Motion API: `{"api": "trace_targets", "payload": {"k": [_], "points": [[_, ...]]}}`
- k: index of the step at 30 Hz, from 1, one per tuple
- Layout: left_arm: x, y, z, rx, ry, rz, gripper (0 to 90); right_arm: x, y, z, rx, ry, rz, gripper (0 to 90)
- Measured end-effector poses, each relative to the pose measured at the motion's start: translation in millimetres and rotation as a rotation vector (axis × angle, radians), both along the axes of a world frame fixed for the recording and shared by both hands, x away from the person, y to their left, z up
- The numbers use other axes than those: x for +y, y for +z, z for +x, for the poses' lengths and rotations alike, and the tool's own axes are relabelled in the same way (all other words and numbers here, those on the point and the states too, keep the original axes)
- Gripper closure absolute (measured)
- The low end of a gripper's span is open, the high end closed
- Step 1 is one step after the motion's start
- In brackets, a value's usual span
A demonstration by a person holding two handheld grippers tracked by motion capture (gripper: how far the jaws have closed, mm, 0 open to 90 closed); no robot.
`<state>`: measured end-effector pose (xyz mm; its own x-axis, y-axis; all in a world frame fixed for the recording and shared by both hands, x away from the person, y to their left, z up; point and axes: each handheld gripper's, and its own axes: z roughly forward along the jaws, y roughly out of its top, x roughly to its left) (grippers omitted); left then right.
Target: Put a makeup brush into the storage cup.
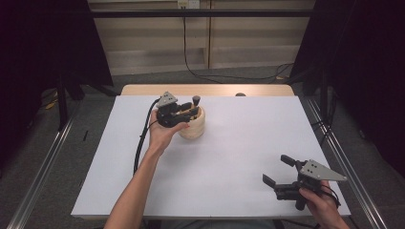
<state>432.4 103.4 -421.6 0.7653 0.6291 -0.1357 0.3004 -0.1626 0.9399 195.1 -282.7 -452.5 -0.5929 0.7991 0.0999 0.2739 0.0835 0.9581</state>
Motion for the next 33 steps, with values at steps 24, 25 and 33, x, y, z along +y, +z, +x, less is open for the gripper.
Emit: {"api": "trace_targets", "payload": {"k": [24,25,33], "points": [[12.2,8.9,2.1,-0.003,0.082,-0.046,3.3,-5.6,-0.7,5.6,-0.005,-0.032,0.012,0.0],[12.4,11.6,0.2,-0.014,0.085,-0.043,3.1,-5.6,-0.5,5.0,-0.005,-0.034,0.012,0.0],[18.4,21.4,-9.7,-0.038,0.073,-0.011,2.6,-5.4,-0.2,5.2,-0.005,-0.040,0.015,0.0]]}}
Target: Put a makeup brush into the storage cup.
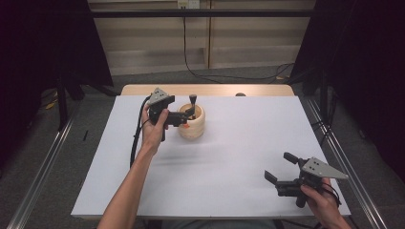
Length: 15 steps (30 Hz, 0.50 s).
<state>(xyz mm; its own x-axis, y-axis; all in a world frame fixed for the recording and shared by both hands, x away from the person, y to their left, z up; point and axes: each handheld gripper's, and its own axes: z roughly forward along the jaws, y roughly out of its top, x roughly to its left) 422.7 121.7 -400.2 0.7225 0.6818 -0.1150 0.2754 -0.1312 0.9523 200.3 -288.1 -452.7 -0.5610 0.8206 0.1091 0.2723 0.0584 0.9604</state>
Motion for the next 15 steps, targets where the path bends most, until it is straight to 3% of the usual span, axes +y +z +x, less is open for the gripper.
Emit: {"api": "trace_targets", "payload": {"k": [4,8,10,15], "points": [[1.8,1.5,-8.5,-0.017,0.004,0.016,2.2,-0.6,1.8,-2.5,-0.004,-0.001,0.004,0.0],[4.4,2.5,-16.7,-0.008,0.006,-0.005,1.9,0.3,3.0,-3.7,-0.007,-0.004,0.002,0.0],[7.5,5.2,-21.1,-0.027,0.017,0.010,2.4,1.2,2.6,-3.1,-0.009,-0.003,-0.002,0.0],[16.0,8.0,-29.1,-0.039,0.023,-0.004,2.2,1.5,2.1,-1.5,-0.002,-0.004,-0.003,0.0]]}}
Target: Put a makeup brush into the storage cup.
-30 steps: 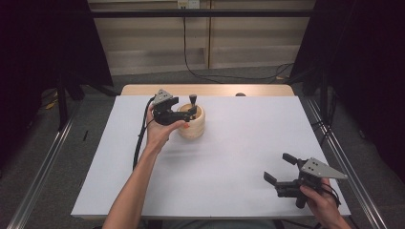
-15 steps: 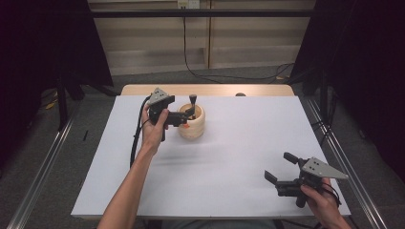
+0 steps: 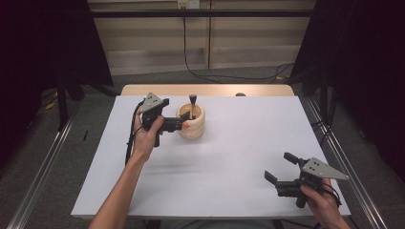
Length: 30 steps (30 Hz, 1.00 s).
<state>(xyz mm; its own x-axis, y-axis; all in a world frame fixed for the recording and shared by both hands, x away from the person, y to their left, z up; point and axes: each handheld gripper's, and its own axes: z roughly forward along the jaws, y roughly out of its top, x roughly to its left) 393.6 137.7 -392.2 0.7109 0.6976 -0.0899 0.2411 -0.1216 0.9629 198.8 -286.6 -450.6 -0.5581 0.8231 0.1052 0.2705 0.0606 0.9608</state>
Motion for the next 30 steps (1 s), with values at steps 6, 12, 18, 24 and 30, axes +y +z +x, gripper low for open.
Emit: {"api": "trace_targets", "payload": {"k": [6,12,18,24,30], "points": [[9.4,-3.7,-14.9,-0.014,0.004,0.024,2.6,-0.6,0.4,-0.8,-0.001,-0.001,0.006,0.0],[15.8,-4.7,-25.5,-0.016,-0.001,0.023,2.8,-0.2,0.0,0.0,-0.001,-0.003,0.003,0.0],[17.5,-1.8,-36.8,-0.043,-0.003,0.042,3.0,-0.3,-0.1,-0.1,0.000,-0.004,0.001,0.0],[22.0,-6.6,-47.8,-0.039,0.002,0.031,2.6,-1.0,0.0,-1.8,0.000,-0.003,0.000,0.0],[32.0,-13.4,-58.4,-0.039,0.023,0.018,2.4,-1.9,0.1,-2.5,-0.006,-0.008,-0.001,0.0]]}}
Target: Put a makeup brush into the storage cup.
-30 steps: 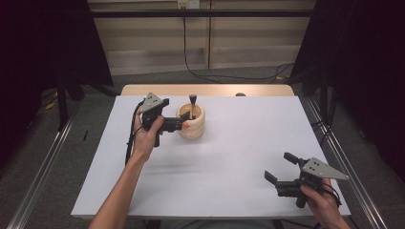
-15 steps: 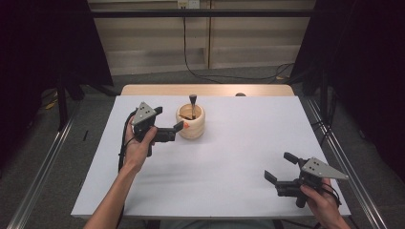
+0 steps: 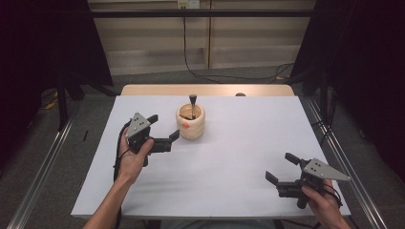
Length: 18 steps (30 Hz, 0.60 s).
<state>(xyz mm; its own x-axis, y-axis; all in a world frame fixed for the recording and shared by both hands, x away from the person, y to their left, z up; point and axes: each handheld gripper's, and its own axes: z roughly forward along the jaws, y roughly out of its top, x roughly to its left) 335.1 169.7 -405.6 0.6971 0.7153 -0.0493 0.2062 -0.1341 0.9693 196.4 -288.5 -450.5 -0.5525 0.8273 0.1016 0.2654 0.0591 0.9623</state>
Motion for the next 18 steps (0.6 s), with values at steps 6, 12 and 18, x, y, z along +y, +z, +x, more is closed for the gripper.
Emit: {"api": "trace_targets", "payload": {"k": [6,12,18], "points": [[4.3,-2.3,-14.2,-0.021,-0.010,0.002,2.7,-0.1,-0.1,0.0,0.003,-0.003,0.001,0.0],[12.4,-5.8,-29.0,-0.028,0.000,0.008,2.7,-1.2,0.1,0.0,0.005,-0.008,0.007,0.0],[18.6,-8.9,-44.4,-0.037,0.019,0.019,0.6,-0.8,-0.3,0.4,0.005,-0.008,0.004,0.0]]}}
